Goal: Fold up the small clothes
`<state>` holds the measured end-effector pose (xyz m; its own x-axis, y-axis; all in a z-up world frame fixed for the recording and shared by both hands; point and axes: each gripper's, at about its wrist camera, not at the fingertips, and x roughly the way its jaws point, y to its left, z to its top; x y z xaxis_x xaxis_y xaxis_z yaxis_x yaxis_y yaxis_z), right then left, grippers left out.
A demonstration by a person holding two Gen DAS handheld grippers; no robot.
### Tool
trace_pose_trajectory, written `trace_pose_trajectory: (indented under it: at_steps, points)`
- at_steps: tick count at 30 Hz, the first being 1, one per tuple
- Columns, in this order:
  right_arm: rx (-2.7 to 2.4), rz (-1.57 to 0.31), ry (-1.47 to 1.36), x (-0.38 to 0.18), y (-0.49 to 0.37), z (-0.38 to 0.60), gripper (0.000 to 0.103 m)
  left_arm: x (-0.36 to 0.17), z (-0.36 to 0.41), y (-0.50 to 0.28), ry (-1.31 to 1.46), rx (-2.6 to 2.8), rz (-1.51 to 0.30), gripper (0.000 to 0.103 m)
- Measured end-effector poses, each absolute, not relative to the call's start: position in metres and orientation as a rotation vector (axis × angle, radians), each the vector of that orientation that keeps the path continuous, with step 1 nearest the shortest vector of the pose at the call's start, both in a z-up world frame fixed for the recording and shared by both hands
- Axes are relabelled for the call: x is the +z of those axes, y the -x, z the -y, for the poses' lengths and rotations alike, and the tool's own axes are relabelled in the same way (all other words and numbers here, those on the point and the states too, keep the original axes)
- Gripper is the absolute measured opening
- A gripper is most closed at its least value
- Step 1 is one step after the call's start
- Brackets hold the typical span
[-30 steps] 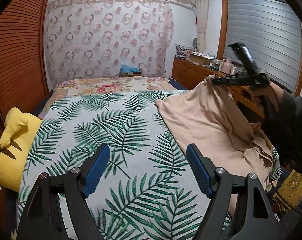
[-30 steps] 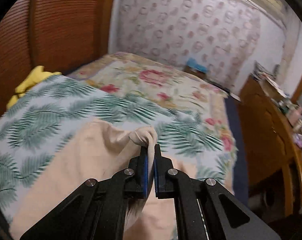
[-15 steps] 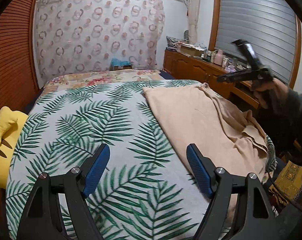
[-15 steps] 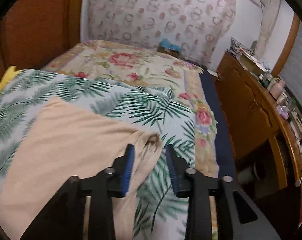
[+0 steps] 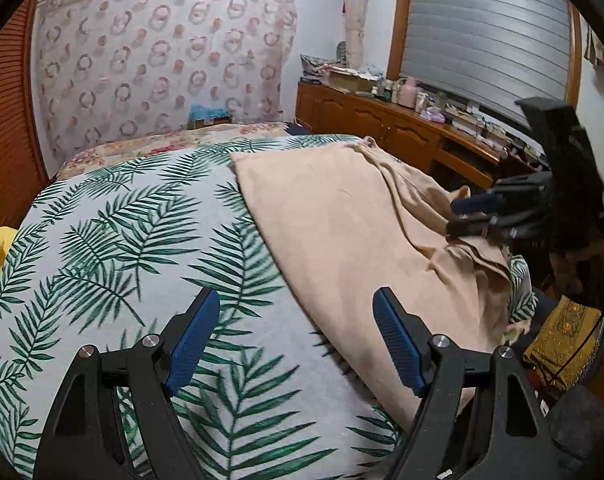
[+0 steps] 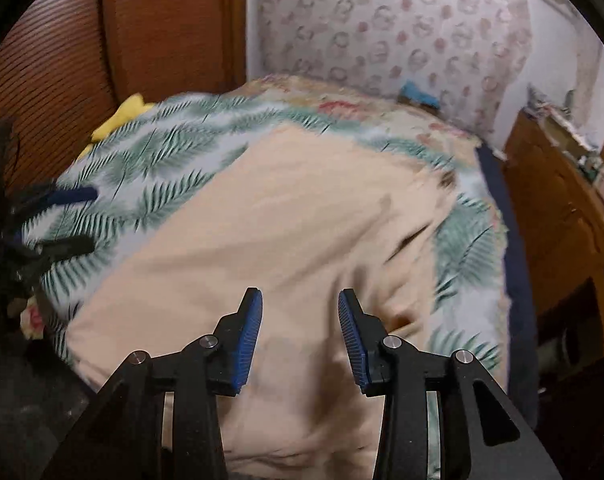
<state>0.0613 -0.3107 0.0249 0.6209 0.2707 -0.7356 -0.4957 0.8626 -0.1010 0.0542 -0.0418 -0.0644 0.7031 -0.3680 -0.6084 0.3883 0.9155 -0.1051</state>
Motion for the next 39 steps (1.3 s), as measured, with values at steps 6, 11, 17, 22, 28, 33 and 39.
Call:
trace_pose_trajectory:
  at_steps: [6, 11, 17, 22, 28, 33, 39]
  points:
    - [0.428, -0.841, 0.287, 0.012, -0.055, 0.334, 0.040, -0.068, 0.054, -0.052, -0.055, -0.437, -0.703, 0.080]
    - [0.431, -0.814, 0.254, 0.024, -0.032, 0.356, 0.013, -0.069, 0.063, -0.050, -0.071, -0.456, -0.725, 0.080]
    - [0.369, -0.746, 0.197, 0.042, 0.001, 0.379, 0.006, -0.071, 0.072, -0.044, -0.102, -0.457, -0.747, 0.080]
    - [0.347, -0.740, 0.147, 0.042, 0.020, 0.396, 0.007, -0.074, 0.074, -0.039, -0.115, -0.451, -0.765, 0.080]
    - [0.299, -0.687, 0.136, 0.041, 0.016, 0.389, 0.029, -0.073, 0.076, -0.037, -0.118, -0.457, -0.764, 0.080]
    - [0.279, -0.690, 0.125, 0.025, 0.010, 0.383, 0.048, -0.076, 0.081, -0.034, -0.116, -0.475, -0.778, 0.080]
    - [0.306, -0.741, 0.093, 0.010, -0.002, 0.392, 0.049, -0.078, 0.083, -0.032, -0.116, -0.485, -0.787, 0.080]
